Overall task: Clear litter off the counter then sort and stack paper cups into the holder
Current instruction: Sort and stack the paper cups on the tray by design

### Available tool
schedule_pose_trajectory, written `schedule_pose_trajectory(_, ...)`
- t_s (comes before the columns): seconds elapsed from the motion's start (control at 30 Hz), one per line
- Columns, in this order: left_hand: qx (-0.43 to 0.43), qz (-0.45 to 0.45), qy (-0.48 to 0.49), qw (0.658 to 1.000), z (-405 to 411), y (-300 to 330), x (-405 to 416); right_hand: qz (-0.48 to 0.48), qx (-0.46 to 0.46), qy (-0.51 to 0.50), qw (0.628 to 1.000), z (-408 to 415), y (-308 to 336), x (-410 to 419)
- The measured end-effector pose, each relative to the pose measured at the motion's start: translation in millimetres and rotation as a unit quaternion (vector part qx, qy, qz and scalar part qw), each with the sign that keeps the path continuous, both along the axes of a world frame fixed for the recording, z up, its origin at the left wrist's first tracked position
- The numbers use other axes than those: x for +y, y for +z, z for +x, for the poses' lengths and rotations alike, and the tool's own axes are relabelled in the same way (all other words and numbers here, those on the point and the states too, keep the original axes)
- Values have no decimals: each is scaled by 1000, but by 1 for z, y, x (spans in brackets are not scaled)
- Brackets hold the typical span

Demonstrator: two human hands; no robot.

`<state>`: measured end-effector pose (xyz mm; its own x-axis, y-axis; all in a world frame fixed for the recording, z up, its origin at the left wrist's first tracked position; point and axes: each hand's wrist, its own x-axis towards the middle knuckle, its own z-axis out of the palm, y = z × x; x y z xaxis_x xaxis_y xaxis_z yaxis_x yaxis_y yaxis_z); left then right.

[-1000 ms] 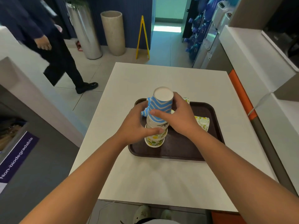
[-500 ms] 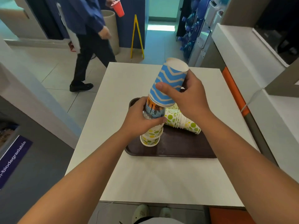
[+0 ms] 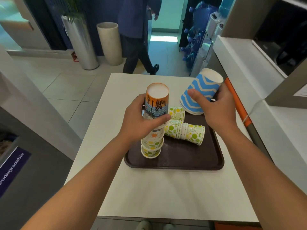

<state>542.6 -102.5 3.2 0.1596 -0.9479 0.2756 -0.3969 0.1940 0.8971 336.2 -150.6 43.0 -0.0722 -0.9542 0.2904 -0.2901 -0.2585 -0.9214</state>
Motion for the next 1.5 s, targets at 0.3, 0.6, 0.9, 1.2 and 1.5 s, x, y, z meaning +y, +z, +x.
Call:
schedule_pose_trajectory(0.3, -39, -108, -11, 993, -34, 39, -7, 49, 11, -30, 998, -44, -33, 11)
schedule_pose_trajectory(0.6, 9, -115, -60, 992, -93, 47, -14, 115, 33, -55, 991, -85, -79, 25)
schedule_pose_trajectory(0.9, 25, 90, -85, 992, -135, -74, -24, 199, 68, -16, 977, -111, -158, 34)
schedule_pose_trajectory(1.2, -85, 144, -19, 986, -144, -155, -34, 207, 83, 36, 974, -130, -194, 32)
schedule_pose_trajectory(1.5, 2, 176, -40, 984, -173, -171, -63, 227, 63, 11, 972, -150, -210, 31)
